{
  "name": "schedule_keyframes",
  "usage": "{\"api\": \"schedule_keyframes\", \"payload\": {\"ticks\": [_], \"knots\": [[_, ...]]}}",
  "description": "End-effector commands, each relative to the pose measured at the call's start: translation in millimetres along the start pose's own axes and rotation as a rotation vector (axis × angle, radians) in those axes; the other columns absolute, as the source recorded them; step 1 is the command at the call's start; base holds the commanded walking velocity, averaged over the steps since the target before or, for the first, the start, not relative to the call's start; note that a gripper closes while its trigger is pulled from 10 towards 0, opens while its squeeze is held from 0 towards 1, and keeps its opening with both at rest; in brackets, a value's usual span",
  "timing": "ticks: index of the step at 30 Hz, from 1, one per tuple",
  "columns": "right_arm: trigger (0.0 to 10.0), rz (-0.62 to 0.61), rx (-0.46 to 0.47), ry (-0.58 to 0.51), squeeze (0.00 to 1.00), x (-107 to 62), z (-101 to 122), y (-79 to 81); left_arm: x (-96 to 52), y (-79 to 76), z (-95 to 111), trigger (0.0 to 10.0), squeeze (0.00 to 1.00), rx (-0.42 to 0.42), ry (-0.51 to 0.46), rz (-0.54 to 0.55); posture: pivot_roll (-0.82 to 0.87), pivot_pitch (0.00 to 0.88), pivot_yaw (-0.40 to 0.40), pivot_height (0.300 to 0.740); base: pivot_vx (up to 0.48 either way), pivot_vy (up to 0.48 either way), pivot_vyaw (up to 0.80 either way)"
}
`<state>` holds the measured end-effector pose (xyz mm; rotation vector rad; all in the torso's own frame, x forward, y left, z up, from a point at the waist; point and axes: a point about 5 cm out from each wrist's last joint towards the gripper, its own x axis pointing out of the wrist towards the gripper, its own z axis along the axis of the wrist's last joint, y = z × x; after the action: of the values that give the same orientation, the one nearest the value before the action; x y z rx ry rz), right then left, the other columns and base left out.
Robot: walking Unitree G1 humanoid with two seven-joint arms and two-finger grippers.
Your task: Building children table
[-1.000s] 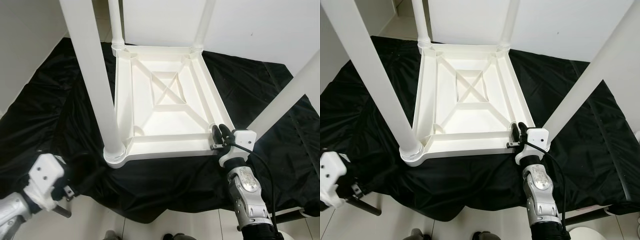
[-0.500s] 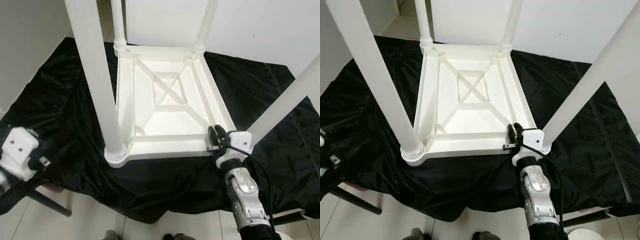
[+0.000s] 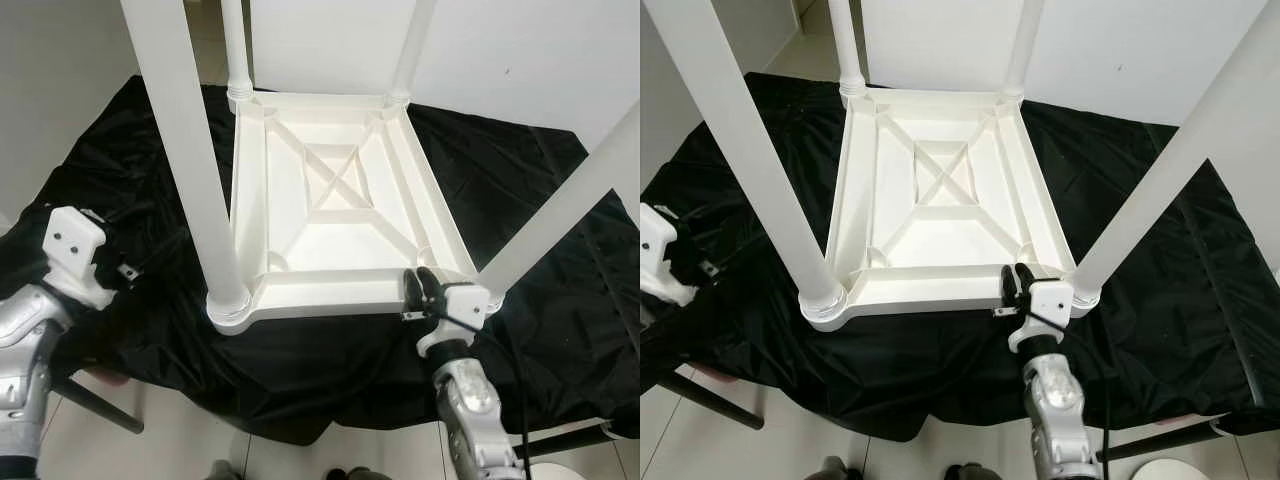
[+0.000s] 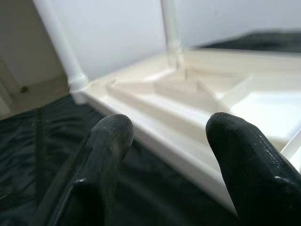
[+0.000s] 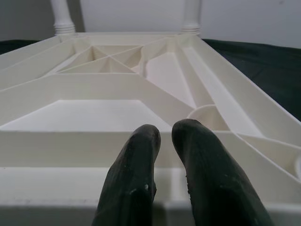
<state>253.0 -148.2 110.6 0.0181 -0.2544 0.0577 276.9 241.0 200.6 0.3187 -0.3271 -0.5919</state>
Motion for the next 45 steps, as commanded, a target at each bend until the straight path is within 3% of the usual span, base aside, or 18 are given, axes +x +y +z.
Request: {"api": "schedule_keyframes", "payload": {"ticks": [1, 3, 10, 16, 19, 23, 24, 25, 26, 31, 36, 37, 41, 45], "knots": [[10.0, -0.037, -0.027, 0.000, 0.00, -6.2, -1.2, -1.1, 2.0, 0.3, -0.1, 10.0, 0.00, -0.033, -0.012, 0.156, 0.05, 0.090, -0.024, 0.740, 0.000, 0.000, 0.00], [10.0, -0.102, -0.040, -0.006, 0.00, -10.4, 0.2, -4.4, 4.4, -11.3, 0.8, 10.0, 0.00, -0.091, -0.034, 0.113, 0.05, 0.090, -0.024, 0.740, 0.000, 0.000, 0.00], [10.0, -0.232, -0.102, 0.020, 0.00, -25.2, -1.7, -16.9, 5.4, -35.4, -1.2, 10.0, 0.00, -0.151, -0.040, 0.007, 0.05, 0.090, -0.034, 0.740, 0.000, 0.000, 0.00], [10.0, -0.352, -0.165, 0.097, 0.00, -45.0, -13.2, -35.4, -5.0, -65.3, -12.9, 10.0, 0.00, -0.220, 0.012, -0.144, 0.04, 0.091, -0.032, 0.740, 0.000, 0.000, 0.00], [10.0, -0.372, -0.169, 0.109, 0.00, -47.2, -14.8, -37.7, -5.3, -68.6, -14.2, 10.0, 0.00, -0.229, 0.017, -0.150, 0.04, 0.089, -0.036, 0.740, 0.000, 0.000, 0.00], [10.0, -0.445, -0.192, 0.117, 0.00, -53.6, -14.3, -44.1, -0.3, -87.6, -15.5, 10.0, 0.00, -0.275, 0.008, -0.191, 0.03, 0.087, -0.039, 0.740, 0.000, 0.000, 0.00], [10.0, -0.468, -0.199, 0.116, 0.51, -55.1, -13.4, -46.4, 1.8, -93.7, -15.4, 10.0, 0.00, -0.288, 0.003, -0.204, 0.03, 0.087, -0.039, 0.740, 0.000, 0.000, 0.00], [10.0, -0.468, -0.199, 0.116, 0.51, -55.1, -13.4, -46.4, 1.8, -93.7, -15.4, 10.0, 0.00, -0.288, 0.003, -0.204, 0.03, 0.087, -0.039, 0.740, 0.000, 0.000, 0.00], [10.0, -0.476, -0.193, 0.112, 1.00, -55.7, -12.7, -47.5, 3.5, -98.7, -15.4, 10.0, 0.00, -0.304, 0.003, -0.211, 0.03, 0.087, -0.039, 0.740, 0.000, 0.000, 0.00], [10.0, -0.506, -0.216, 0.093, 1.00, -56.7, -8.3, -52.8, 7.0, -117.4, -16.7, 10.0, 0.00, -0.320, 0.014, -0.248, 0.03, 0.083, -0.036, 0.740, 0.000, 0.000, 0.00], [10.0, -0.539, -0.227, 0.082, 1.00, -56.0, -5.0, -59.8, 11.0, -120.2, -17.9, 10.0, 0.00, -0.321, 0.011, -0.241, 0.02, 0.076, -0.037, 0.740, 0.000, 0.000, 0.00], [10.0, -0.547, -0.232, 0.076, 0.00, -54.0, -3.3, -63.3, 14.2, -119.6, -18.8, 10.0, 0.00, -0.304, 0.009, -0.226, 0.02, 0.075, -0.038, 0.740, 0.000, 0.000, 0.00], [10.0, -0.559, -0.238, 0.069, 0.00, -51.7, -1.4, -66.6, 18.4, -118.1, -21.5, 10.0, 0.00, -0.287, 0.021, -0.197, 0.02, 0.075, -0.039, 0.740, 0.000, 0.000, 0.00], [10.0, -0.595, -0.256, 0.039, 0.00, -45.6, 5.5, -75.4, 33.1, -107.2, -31.3, 10.0, 0.00, -0.225, 0.071, -0.071, 0.02, 0.077, -0.047, 0.740, 0.000, 0.000, 0.00]]}}
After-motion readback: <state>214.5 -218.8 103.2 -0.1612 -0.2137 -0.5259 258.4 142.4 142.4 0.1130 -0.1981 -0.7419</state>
